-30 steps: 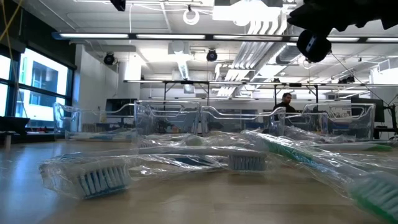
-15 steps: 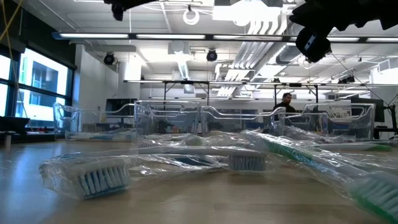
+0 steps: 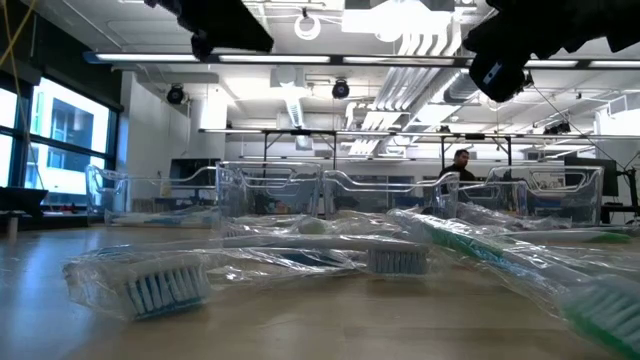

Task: Pick & Place Toothbrushes
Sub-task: Put the purple toothbrush into the right transparent bin

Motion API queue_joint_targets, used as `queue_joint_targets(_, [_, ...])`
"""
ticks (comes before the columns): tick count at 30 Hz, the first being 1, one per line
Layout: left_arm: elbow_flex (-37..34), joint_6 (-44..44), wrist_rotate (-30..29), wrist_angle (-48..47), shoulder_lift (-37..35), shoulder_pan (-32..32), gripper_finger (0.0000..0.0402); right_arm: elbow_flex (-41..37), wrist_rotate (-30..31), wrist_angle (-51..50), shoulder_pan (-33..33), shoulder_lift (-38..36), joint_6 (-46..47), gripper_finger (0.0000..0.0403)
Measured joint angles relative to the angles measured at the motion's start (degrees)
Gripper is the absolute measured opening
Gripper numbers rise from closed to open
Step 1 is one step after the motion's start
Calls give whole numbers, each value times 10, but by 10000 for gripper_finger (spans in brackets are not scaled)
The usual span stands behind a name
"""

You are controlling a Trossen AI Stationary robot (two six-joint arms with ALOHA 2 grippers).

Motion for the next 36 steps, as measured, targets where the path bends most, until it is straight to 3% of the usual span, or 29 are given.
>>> queue_joint_targets(9, [33, -107, -5, -15, 100, 0, 48, 0, 53, -34, 0, 0, 22, 31])
queue_joint_targets(17, [72, -200, 9, -88, 191, -1, 6, 0, 64, -46, 0, 0, 32, 31])
queue_joint_targets(28, [140, -231, 35, -132, 285, -5, 1, 0, 83, -54, 0, 0, 31, 31])
queue_joint_targets(36, [163, -234, 44, -174, 308, -4, 0, 0, 92, -59, 0, 0, 31, 31])
